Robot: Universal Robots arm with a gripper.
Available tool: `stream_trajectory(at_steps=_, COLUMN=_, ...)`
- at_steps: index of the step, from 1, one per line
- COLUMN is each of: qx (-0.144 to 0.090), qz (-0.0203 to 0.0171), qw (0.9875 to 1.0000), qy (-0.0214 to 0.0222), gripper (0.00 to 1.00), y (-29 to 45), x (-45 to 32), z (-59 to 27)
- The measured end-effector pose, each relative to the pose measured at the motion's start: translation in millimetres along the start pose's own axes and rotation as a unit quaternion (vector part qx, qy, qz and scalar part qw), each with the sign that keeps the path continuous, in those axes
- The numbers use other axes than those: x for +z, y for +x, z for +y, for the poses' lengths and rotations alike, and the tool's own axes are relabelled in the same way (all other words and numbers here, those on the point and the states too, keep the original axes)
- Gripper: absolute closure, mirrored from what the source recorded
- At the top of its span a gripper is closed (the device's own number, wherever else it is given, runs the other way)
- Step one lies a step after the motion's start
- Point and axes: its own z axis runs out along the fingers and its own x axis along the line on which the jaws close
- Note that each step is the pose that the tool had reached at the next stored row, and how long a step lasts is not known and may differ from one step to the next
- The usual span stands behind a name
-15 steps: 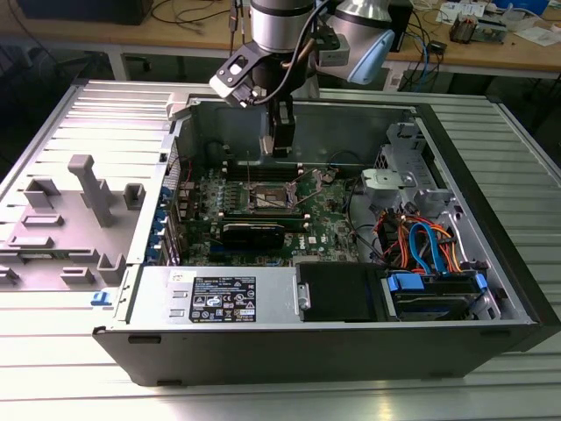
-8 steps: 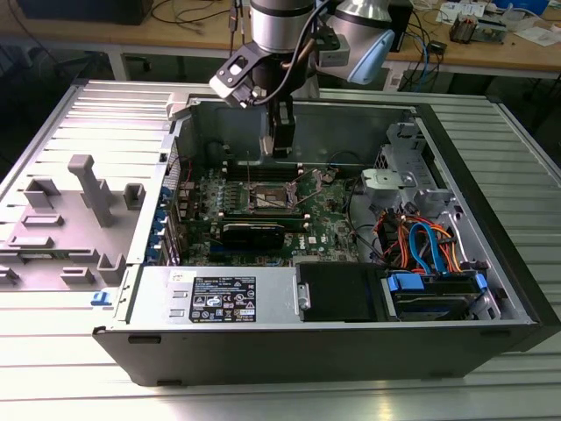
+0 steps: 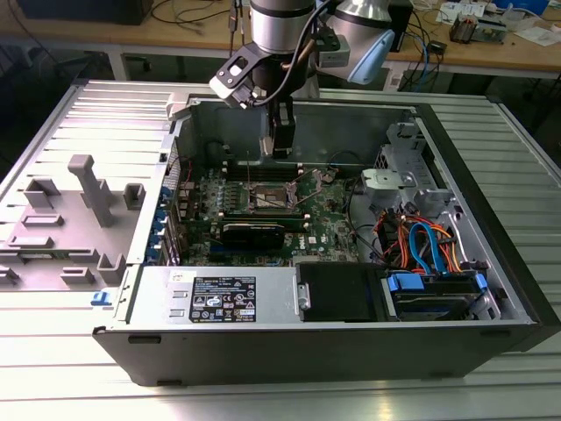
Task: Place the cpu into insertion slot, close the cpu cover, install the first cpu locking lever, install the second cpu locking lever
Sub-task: 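Place the cpu into insertion slot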
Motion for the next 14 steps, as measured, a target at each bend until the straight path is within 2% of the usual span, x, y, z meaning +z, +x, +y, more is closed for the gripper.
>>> stream_trajectory(at_steps=14, qx=0.007, qz=-0.0003, qw=1.0000, qy=0.0001, gripper=0.46, y=-2.2, x=1.3, z=-0.1)
